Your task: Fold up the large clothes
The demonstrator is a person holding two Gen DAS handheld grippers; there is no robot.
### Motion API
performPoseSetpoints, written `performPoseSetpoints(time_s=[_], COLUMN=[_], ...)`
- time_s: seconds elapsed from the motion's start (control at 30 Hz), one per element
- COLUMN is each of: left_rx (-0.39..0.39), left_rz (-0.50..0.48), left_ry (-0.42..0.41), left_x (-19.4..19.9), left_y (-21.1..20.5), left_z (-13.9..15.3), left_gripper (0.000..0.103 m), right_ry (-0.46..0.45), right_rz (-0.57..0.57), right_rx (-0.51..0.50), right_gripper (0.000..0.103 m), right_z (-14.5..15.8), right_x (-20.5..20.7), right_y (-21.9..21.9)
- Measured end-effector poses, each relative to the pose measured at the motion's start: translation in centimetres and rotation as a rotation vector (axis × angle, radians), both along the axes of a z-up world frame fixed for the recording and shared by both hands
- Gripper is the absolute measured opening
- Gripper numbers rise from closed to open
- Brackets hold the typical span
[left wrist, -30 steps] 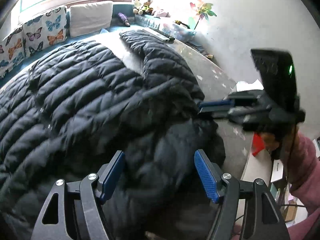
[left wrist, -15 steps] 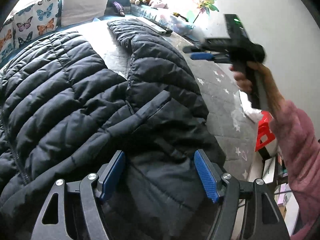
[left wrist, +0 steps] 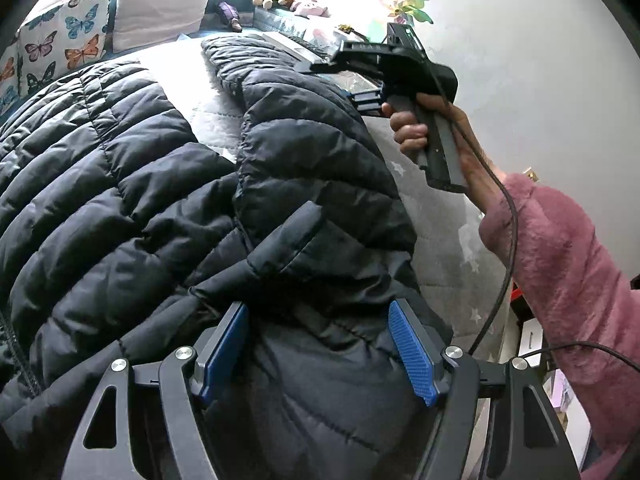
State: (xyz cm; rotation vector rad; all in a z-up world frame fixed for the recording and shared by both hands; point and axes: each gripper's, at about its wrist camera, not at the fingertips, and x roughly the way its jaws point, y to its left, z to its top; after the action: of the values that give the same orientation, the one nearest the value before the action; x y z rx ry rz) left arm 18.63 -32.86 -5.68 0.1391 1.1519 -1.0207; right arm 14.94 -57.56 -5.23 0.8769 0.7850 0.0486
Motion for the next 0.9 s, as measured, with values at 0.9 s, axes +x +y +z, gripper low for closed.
performPoseSetpoints(time_s=[0.9], left_rx=[-0.118], left_rz=[0.246], left_ry=[-0.224], left_x=[-7.3], left_y=[20.1], left_z=[10.6], left_gripper=[0.075], right_ry=[-0.347], right_rz=[0.473], right_rx=[-0.709], right_gripper=[0.013], right_z=[21.2], right_x=[-11.4], right_y=[30.7])
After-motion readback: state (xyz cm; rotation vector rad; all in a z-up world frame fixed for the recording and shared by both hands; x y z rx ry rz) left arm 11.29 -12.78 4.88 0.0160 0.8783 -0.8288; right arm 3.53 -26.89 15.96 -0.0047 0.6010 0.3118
